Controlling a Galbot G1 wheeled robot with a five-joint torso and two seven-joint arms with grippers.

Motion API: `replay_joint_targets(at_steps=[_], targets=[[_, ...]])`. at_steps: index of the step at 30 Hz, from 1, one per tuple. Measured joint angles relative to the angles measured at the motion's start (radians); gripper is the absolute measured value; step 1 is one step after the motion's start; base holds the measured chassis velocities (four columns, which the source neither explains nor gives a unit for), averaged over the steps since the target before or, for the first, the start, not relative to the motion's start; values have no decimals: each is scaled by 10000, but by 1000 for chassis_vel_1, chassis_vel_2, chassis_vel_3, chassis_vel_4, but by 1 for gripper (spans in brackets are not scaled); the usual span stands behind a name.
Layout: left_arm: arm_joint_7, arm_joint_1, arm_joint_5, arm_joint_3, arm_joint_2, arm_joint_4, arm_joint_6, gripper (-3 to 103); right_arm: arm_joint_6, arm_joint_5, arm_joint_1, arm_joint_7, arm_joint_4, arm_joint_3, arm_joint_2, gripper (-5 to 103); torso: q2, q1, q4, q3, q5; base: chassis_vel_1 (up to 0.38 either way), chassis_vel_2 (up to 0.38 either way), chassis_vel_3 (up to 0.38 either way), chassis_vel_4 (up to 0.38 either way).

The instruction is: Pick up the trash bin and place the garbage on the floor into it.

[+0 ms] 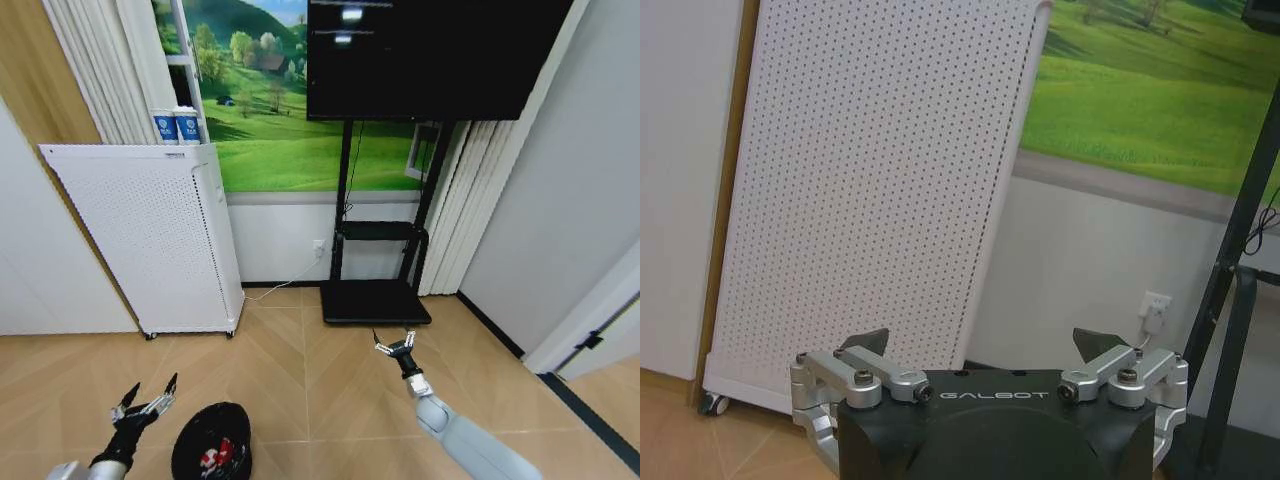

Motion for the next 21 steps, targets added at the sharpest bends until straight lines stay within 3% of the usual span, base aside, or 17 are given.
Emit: replay_joint_targets(at_steps=[4, 9, 21], targets=[[-36, -36, -179, -148, 178, -70, 35, 100, -189, 519, 316, -1, 139, -382, 0, 100, 106, 38, 0, 67, -1, 0, 0, 0, 0], [-151, -269, -630, -496, 773, -171, 135, 100, -1013, 2494, 992, 102, 772, -1310, -69, 100, 365, 142, -2, 222, 0, 0, 0, 0, 0], [74, -386, -751, -710, 1288, -463, 221, 100, -1623, 3580, 1870, -199, 1121, -2696, -601, 100, 741, 283, -3, 457, 2, 0, 0, 0, 0]])
